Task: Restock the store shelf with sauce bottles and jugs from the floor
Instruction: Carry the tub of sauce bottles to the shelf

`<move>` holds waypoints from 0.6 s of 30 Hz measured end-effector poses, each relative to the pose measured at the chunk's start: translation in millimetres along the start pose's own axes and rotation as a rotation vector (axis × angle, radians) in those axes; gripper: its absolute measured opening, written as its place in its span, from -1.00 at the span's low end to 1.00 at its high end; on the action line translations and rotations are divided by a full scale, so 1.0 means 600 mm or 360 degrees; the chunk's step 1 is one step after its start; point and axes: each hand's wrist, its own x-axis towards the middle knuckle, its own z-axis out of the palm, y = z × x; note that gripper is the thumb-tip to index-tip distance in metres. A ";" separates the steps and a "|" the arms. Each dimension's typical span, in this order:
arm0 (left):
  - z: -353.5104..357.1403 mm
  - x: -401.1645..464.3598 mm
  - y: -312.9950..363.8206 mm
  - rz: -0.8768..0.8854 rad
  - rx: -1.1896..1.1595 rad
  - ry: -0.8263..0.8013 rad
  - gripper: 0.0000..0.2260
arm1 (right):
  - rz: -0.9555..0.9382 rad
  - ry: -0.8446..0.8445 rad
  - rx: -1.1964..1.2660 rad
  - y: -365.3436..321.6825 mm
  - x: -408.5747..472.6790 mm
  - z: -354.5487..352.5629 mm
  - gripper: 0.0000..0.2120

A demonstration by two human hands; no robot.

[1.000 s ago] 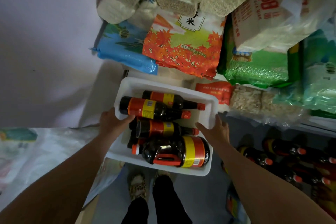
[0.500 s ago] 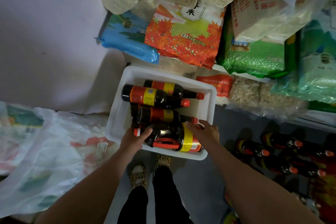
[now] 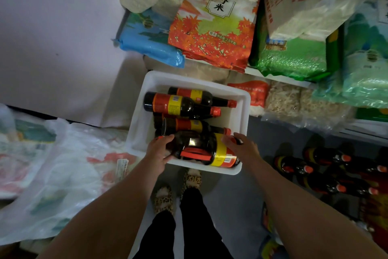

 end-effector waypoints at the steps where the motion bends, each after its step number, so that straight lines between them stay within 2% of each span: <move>1: -0.001 -0.003 0.006 0.0011 0.0013 0.0017 -0.60 | -0.0016 0.0010 0.0013 -0.001 -0.004 0.000 -0.25; 7: -0.003 -0.031 0.053 0.0201 0.0038 -0.0133 -0.63 | -0.0113 -0.0053 0.0099 -0.029 -0.039 -0.003 -0.32; 10: -0.013 -0.056 0.089 0.0319 0.0062 -0.0240 -0.59 | -0.0215 -0.0064 0.0146 -0.059 -0.069 -0.006 -0.52; 14: -0.015 -0.110 0.139 0.0529 0.0078 -0.0335 -0.67 | -0.0240 -0.0203 0.0267 -0.096 -0.123 -0.011 -0.68; 16: -0.015 -0.139 0.163 0.0609 0.0043 -0.0341 -0.70 | -0.0294 -0.0217 0.0327 -0.106 -0.143 -0.012 -0.71; 18: -0.015 -0.176 0.185 0.0654 -0.0016 -0.0421 -0.64 | -0.0355 -0.0192 0.0348 -0.121 -0.168 -0.009 -0.71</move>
